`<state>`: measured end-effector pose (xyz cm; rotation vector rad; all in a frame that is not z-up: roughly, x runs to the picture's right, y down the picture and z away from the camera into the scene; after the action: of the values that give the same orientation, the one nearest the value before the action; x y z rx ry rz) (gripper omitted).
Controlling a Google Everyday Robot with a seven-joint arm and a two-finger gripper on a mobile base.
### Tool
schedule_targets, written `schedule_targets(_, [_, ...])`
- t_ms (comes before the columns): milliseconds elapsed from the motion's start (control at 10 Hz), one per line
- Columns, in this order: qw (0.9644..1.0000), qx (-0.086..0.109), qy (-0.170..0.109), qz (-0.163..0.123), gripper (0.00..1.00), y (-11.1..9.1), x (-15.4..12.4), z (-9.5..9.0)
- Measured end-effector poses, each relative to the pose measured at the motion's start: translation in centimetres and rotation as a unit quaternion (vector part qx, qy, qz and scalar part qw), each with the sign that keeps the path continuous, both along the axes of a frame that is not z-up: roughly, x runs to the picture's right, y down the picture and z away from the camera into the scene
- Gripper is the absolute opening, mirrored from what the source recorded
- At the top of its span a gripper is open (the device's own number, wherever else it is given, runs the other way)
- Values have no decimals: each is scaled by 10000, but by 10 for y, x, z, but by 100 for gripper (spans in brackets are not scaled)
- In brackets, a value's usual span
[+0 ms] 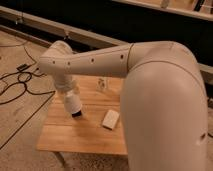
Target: Place the ceramic cup over the eraser
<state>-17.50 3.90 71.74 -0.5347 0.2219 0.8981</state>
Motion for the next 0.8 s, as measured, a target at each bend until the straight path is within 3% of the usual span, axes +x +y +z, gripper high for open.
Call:
schedule_targets(500, [9996,-276,-69,-16,0,28,-2,26])
schedule_targets(800, [9994,-285,-181,-4,0,33,-6,44])
